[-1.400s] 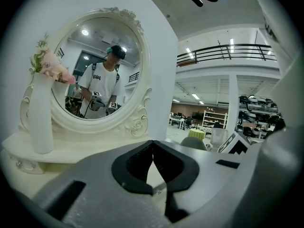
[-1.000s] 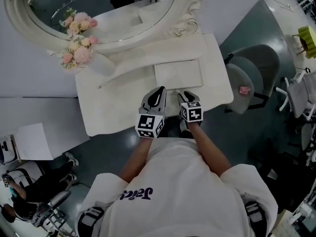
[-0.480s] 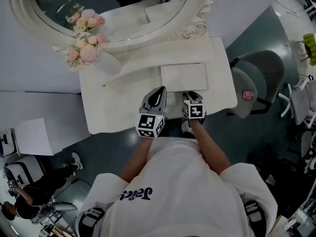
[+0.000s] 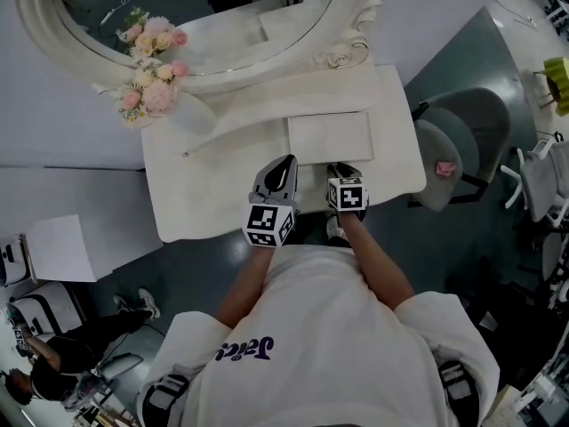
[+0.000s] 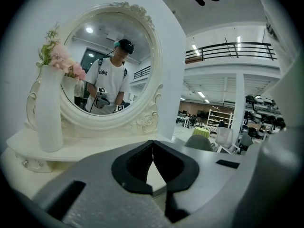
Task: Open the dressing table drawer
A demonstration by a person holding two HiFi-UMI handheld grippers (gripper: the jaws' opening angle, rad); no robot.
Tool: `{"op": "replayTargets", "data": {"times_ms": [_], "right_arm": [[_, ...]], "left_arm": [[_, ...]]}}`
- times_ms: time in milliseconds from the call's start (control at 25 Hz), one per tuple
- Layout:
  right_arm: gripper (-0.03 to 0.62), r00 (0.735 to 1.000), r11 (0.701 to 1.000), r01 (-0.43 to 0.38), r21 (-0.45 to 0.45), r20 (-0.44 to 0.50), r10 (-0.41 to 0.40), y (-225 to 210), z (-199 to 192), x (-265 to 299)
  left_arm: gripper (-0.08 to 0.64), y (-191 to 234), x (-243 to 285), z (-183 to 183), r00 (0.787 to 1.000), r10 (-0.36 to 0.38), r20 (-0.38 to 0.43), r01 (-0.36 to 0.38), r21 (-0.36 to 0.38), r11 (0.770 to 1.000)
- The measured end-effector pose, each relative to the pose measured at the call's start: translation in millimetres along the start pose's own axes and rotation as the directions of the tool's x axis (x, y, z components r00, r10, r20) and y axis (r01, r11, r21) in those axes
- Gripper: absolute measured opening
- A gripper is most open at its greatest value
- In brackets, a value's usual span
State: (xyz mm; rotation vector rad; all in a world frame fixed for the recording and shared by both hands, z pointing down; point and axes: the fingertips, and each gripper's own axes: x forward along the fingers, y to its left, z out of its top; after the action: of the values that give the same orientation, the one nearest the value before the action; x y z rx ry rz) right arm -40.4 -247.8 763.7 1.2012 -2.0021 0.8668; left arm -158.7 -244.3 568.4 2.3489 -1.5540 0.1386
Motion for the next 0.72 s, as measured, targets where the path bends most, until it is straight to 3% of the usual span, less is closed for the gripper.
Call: {"op": "replayTargets", "data": {"times_ms": [720], "right_arm": [[0.074,1.000,1.000,-0.001,-0.023,0.003,0.001,5,-13,-11]], "left_arm": [[0.015,-7,-17,-5,1.000,0.008,-0.002,-0.008,-0.003,1.000]]}}
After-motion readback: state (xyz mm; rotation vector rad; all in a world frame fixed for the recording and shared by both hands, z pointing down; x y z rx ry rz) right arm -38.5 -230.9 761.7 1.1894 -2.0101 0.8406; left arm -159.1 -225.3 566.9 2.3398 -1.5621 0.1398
